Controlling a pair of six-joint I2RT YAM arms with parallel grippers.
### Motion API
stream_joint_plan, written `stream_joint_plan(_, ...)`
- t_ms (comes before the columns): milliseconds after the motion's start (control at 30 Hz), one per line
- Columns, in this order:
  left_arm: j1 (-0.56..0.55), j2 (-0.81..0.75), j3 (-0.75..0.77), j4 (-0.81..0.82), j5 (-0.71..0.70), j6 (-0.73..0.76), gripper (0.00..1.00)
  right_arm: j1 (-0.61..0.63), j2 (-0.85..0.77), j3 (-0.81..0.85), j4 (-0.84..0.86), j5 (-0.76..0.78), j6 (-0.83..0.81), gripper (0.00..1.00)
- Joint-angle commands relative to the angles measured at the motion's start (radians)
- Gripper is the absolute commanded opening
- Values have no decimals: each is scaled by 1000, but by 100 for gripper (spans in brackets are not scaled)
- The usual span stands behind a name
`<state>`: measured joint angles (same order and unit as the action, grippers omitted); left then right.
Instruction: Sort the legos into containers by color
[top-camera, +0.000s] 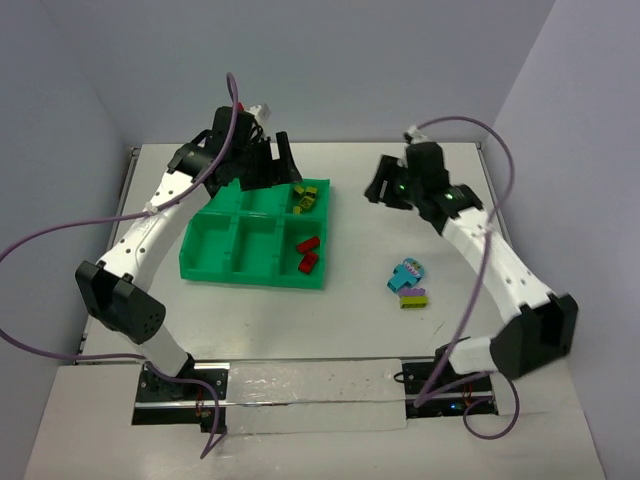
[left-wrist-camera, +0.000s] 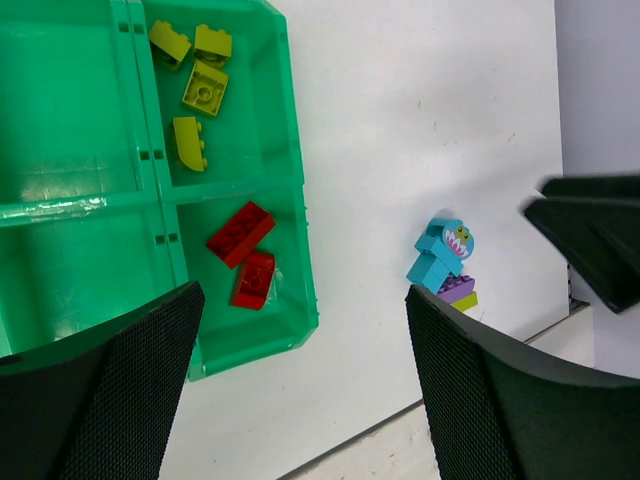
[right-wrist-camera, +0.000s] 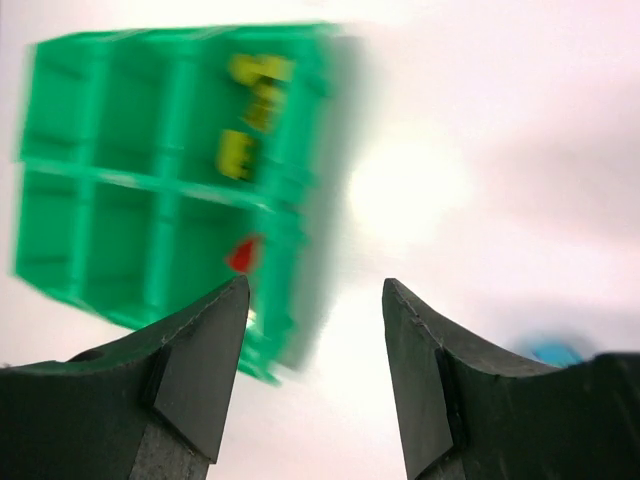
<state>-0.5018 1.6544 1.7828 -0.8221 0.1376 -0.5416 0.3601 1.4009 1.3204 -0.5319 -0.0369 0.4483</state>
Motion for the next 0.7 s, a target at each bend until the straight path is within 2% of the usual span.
stream_joint_plan(0, 3, 0, 23, 58, 25, 9, 89, -97, -210, -213, -114, 99, 38, 63)
stream_joint_plan(100, 3, -7, 0, 89, 46, -2, 89, -121, -351, -309, -193, 160, 97, 63)
stream_joint_plan(267, 2, 2, -8, 101, 71, -11, 88, -128, -489, -483, -268, 182, 209, 63)
stream_joint_plan(500, 0, -26, -76, 133, 86, -26, 88, -128, -614, -660, -306, 159, 367, 64)
stream_joint_plan(667, -3, -27, -95, 138, 102, -29, 88, -129, -583, -714, -229, 140, 366, 64)
